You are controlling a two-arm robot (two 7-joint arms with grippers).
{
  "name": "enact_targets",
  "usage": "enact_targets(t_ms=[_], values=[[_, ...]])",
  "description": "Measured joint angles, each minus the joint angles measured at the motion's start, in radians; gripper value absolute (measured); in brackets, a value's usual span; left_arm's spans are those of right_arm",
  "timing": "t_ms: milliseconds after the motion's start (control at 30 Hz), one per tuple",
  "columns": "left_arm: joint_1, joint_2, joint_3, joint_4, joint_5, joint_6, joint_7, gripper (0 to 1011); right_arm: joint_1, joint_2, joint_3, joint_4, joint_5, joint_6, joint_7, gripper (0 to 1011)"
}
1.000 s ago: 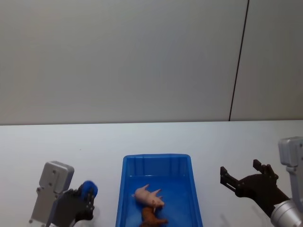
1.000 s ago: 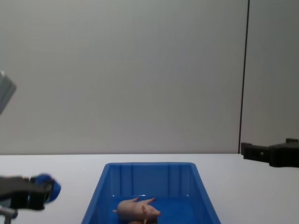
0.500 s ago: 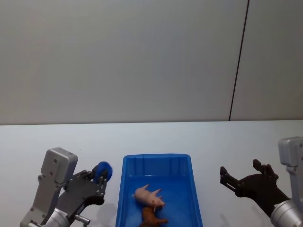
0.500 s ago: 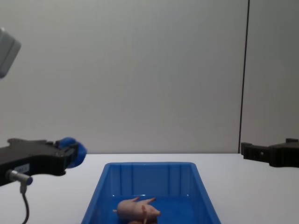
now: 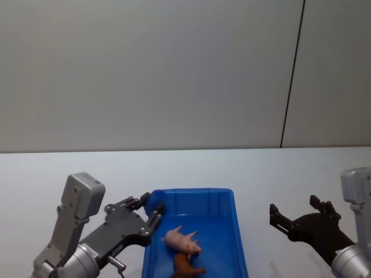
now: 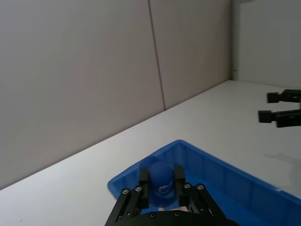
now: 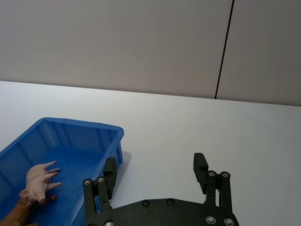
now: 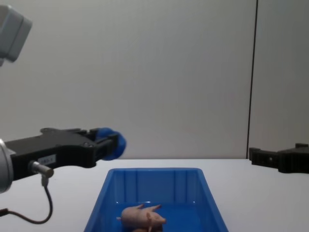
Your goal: Pick up the two dolls from the table and place them into the box.
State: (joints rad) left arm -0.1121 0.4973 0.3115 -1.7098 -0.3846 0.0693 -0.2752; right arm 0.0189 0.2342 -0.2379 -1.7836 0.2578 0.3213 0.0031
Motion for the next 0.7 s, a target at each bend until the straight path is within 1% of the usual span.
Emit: enact_targets(t_ms=[33, 67, 100, 133, 200, 233, 267, 300, 333, 367, 433, 467, 533, 567, 700], values=[[0.0, 0.0, 0.0, 0.0, 0.0, 0.0, 0.0, 300, 0.0, 0.0, 0.0, 0.0, 0.0, 0.0, 0.0, 1001], [-0.003, -0.002, 0.001, 0.003, -0.002, -0.003, -0.016, 320, 0.0, 0.0, 0.0, 0.0, 0.0, 0.0, 0.0, 1001], [-0.011, -0.005, 0.002, 0.009, -0.005, -0.008, -0.039, 401, 0.0, 0.0, 0.0, 0.0, 0.0, 0.0, 0.0, 1001], [-0.014, -0.007, 0.002, 0.012, -0.008, -0.011, -0.055, 401, 0.0, 0.0, 0.0, 0.0, 0.0, 0.0, 0.0, 1001], [-0.028, -0.015, 0.005, 0.026, -0.015, -0.02, -0.102, 497, 0.0, 0.0, 0.0, 0.0, 0.0, 0.0, 0.0, 1001], [-0.031, -0.016, 0.006, 0.029, -0.017, -0.022, -0.114, 497, 0.0, 0.0, 0.0, 0.0, 0.0, 0.0, 0.0, 1001], [-0.035, -0.018, 0.006, 0.032, -0.019, -0.024, -0.13, 518, 0.0, 0.0, 0.0, 0.0, 0.0, 0.0, 0.0, 1001], [-0.038, -0.02, 0.007, 0.036, -0.021, -0.026, -0.142, 554, 0.0, 0.0, 0.0, 0.0, 0.0, 0.0, 0.0, 1001], [-0.046, -0.025, 0.009, 0.044, -0.025, -0.029, -0.166, 613, 0.0, 0.0, 0.0, 0.0, 0.0, 0.0, 0.0, 1001], [-0.05, -0.026, 0.01, 0.047, -0.026, -0.031, -0.179, 613, 0.0, 0.0, 0.0, 0.0, 0.0, 0.0, 0.0, 1001], [-0.062, -0.033, 0.013, 0.06, -0.032, -0.036, -0.218, 721, 0.0, 0.0, 0.0, 0.0, 0.0, 0.0, 0.0, 1001], [-0.064, -0.035, 0.013, 0.062, -0.034, -0.038, -0.23, 721, 0.0, 0.0, 0.0, 0.0, 0.0, 0.0, 0.0, 1001], [-0.073, -0.04, 0.016, 0.07, -0.037, -0.041, -0.253, 780, 0.0, 0.0, 0.0, 0.0, 0.0, 0.0, 0.0, 1001], [-0.08, -0.044, 0.018, 0.076, -0.041, -0.044, -0.272, 834, 0.0, 0.0, 0.0, 0.0, 0.0, 0.0, 0.0, 1001], [-0.094, -0.053, 0.022, 0.091, -0.048, -0.05, -0.317, 932, 0.0, 0.0, 0.0, 0.0, 0.0, 0.0, 0.0, 1001]])
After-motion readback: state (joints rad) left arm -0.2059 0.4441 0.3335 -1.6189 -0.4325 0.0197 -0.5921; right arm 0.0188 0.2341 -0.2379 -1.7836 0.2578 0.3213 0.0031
